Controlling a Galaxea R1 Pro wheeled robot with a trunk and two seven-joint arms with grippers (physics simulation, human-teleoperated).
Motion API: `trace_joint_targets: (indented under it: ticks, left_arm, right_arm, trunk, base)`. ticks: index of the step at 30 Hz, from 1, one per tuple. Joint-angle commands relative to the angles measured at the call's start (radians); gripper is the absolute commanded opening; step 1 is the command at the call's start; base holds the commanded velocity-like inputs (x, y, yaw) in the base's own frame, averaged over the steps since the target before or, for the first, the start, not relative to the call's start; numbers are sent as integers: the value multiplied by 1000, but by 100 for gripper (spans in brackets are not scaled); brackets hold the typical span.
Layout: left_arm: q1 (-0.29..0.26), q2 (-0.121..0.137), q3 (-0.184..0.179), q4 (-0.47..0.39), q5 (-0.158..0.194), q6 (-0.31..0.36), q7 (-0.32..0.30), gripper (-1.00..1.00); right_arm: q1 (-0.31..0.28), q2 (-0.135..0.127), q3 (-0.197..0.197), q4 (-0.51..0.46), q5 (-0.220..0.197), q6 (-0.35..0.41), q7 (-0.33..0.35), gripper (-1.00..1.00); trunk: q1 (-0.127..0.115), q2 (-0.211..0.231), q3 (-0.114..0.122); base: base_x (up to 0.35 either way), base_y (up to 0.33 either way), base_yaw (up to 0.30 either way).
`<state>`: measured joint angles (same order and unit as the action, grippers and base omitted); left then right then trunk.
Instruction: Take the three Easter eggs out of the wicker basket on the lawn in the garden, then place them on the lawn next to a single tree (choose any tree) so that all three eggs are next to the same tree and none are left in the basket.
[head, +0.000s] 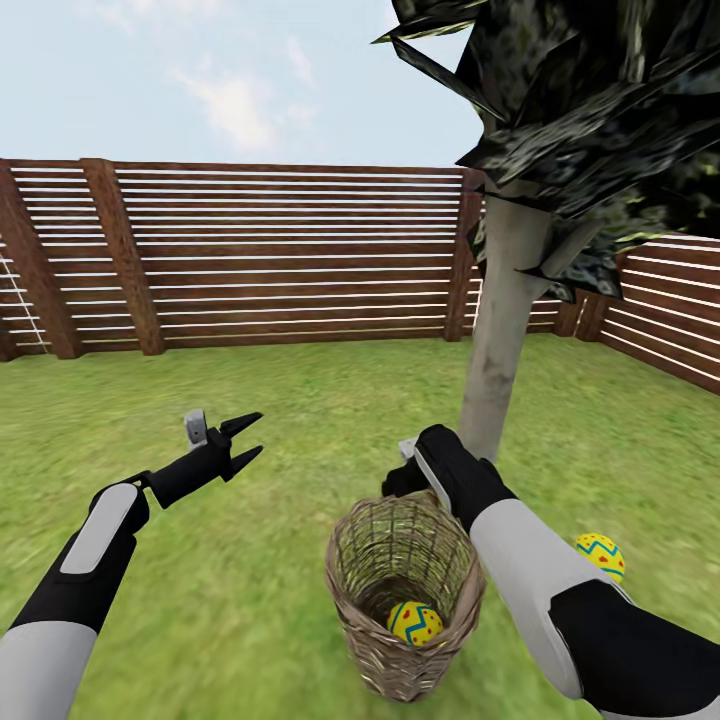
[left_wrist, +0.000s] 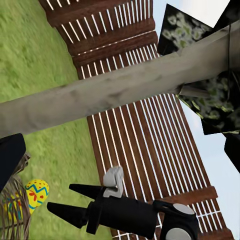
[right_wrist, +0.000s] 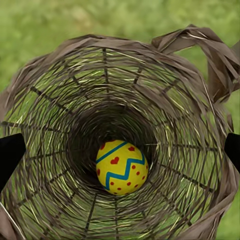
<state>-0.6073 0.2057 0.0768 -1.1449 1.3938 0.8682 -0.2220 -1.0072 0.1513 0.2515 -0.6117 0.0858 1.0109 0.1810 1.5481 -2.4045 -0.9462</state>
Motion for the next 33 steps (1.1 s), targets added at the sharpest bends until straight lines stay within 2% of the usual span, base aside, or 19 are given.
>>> trace_joint_targets:
  ticks: [1, 4, 18, 33]
  left_arm:
    - [-1, 0, 1, 0, -4, 5, -5, 100]
    - [0, 1, 1, 1, -4, 5, -5, 100]
    - [0, 0, 1, -1, -4, 6, -5, 100]
    - [0, 0, 1, -1, -4, 6, -5, 100]
  right_arm:
    - [-1, -1, 1, -1, 8, 3, 8, 100]
    - [-1, -7, -1, 0, 5, 3, 9, 100]
    - [-1, -9, -8, 32, 4, 3, 9, 100]
    - [-1, -9, -8, 25, 4, 2, 9, 100]
  trunk:
    - [0, 0, -1]
    - [0, 0, -1]
    - [52, -96, -45]
    - [59, -99, -103]
  base:
    - [0, 9, 0]
    - [0, 3, 0]
    - [0, 0, 0]
    - [0, 0, 0]
